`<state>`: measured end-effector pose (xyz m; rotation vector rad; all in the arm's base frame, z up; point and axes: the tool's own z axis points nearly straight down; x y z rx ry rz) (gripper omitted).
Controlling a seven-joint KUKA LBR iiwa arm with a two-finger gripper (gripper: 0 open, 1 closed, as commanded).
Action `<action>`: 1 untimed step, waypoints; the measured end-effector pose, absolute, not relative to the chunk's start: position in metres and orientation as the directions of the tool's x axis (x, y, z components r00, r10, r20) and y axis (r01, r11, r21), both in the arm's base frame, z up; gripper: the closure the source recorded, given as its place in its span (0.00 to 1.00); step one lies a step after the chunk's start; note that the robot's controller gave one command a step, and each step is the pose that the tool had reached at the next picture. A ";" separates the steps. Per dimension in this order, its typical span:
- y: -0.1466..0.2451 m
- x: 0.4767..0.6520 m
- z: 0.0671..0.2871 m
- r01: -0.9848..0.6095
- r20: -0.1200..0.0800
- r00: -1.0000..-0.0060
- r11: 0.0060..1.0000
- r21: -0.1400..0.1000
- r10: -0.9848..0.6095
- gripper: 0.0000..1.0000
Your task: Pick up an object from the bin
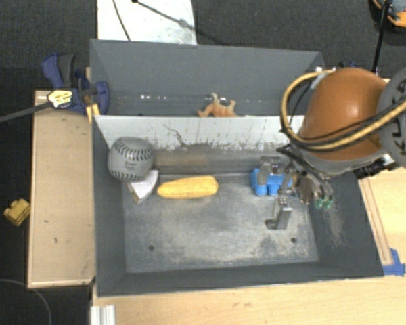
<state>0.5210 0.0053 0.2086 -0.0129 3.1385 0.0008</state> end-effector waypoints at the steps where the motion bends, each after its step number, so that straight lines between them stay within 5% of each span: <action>1: 0.084 0.552 0.134 0.007 -0.008 -1.000 1.000 0.002 0.007 0.00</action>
Offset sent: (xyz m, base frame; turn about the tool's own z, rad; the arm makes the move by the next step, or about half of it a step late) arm 0.0642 0.0550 -0.0539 -0.0052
